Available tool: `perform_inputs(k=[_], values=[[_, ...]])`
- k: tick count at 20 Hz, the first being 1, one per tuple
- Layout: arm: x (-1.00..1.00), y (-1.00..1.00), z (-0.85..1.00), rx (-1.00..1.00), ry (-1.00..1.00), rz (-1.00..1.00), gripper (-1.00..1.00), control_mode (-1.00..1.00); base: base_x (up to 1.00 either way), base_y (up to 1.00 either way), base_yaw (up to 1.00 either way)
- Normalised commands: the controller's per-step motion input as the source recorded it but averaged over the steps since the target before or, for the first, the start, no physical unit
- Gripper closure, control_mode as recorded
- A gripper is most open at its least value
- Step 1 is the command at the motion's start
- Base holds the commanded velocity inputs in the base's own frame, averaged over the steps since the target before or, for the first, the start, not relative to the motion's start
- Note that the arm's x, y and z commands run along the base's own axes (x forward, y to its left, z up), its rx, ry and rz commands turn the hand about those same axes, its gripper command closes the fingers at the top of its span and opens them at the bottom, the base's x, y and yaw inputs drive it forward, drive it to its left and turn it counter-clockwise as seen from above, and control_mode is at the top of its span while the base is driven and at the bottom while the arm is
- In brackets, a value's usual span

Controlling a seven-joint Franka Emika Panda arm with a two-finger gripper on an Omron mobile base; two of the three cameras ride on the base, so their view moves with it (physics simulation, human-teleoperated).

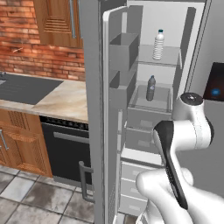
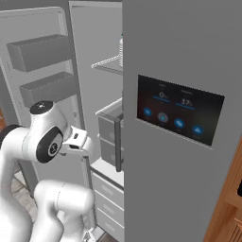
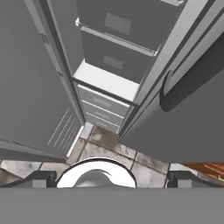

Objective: Take the bottled waters from the counter and place them in the freezer to freeze. Close the freezer door after placing the bottles.

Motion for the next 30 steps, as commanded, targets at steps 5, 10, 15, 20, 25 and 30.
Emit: perform_inputs(k=[5, 10, 15, 20, 25, 30], values=[[0.00, 0.00, -0.52, 0.00, 0.01, 0.00, -1.00, -1.00, 0.00, 0.00, 0.00], [0.00, 0.00, -0.23, 0.05, 0.00, 0.00, -1.00, -1.00, 0.00, 0.00, 0.00], [0.00, 0.00, -0.32, 0.01, 0.00, 0.00, -1.00, -1.00, 0.00, 0.00, 0.00], [0.00, 0.00, -0.42, 0.00, 0.00, -0.02, -1.00, -1.00, 0.00, 0.00, 0.00], [0.00, 0.00, -0.19, 0.00, 0.00, -0.03, -1.00, -1.00, 0.00, 0.00, 0.00], [0.00, 0.00, -0.01, 0.00, 0.00, 0.00, -1.00, -1.00, 0.00, 0.00, 0.00]])
